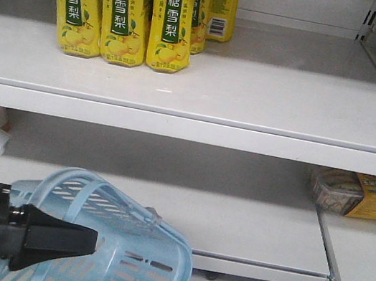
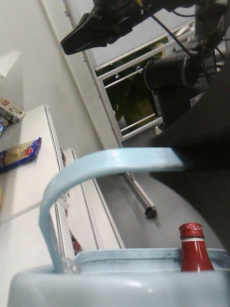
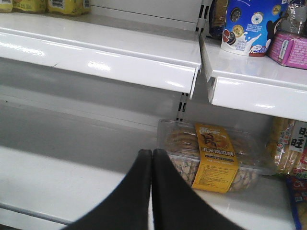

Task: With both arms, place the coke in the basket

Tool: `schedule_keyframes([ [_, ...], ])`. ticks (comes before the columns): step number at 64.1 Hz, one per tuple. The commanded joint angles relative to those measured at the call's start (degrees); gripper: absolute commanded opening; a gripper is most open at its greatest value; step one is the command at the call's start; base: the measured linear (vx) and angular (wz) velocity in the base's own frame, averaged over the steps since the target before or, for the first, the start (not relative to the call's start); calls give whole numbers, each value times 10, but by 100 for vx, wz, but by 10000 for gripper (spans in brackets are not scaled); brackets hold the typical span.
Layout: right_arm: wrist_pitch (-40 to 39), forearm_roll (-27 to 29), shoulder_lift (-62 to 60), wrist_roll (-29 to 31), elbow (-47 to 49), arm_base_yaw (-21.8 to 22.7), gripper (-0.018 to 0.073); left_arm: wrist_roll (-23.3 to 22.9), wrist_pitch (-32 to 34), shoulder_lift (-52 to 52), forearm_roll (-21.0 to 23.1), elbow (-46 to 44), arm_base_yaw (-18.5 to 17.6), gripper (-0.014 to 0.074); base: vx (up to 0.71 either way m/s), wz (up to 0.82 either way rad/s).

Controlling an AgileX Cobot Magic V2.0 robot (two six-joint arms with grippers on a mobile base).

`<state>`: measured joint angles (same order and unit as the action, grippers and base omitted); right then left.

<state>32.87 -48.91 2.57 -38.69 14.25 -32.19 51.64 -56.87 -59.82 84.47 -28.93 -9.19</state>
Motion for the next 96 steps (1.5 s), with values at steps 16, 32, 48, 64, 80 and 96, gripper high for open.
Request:
schedule_keyframes([
  [16, -31, -25, 8, 4, 14, 2, -9, 0, 7, 229, -87, -18, -1, -6, 0, 0],
  [32, -31, -25, 8, 4, 14, 2, -9, -96, 115, 349, -206, -18, -1, -6, 0, 0],
  [48, -31, -25, 8, 4, 14, 2, -9, -192, 171, 437, -401, 2, -1, -6, 0, 0],
  [64, -31, -25, 8, 4, 14, 2, -9, -312, 243, 528, -534, 90, -1, -6, 0, 0],
  [80, -32, -25, 8, 4, 14, 2, -9, -458, 317, 603, -635, 173, -1, -6, 0, 0],
  [96, -32, -26, 8, 4, 14, 2, -9, -468, 402, 614, -696, 235, -1, -6, 0, 0],
])
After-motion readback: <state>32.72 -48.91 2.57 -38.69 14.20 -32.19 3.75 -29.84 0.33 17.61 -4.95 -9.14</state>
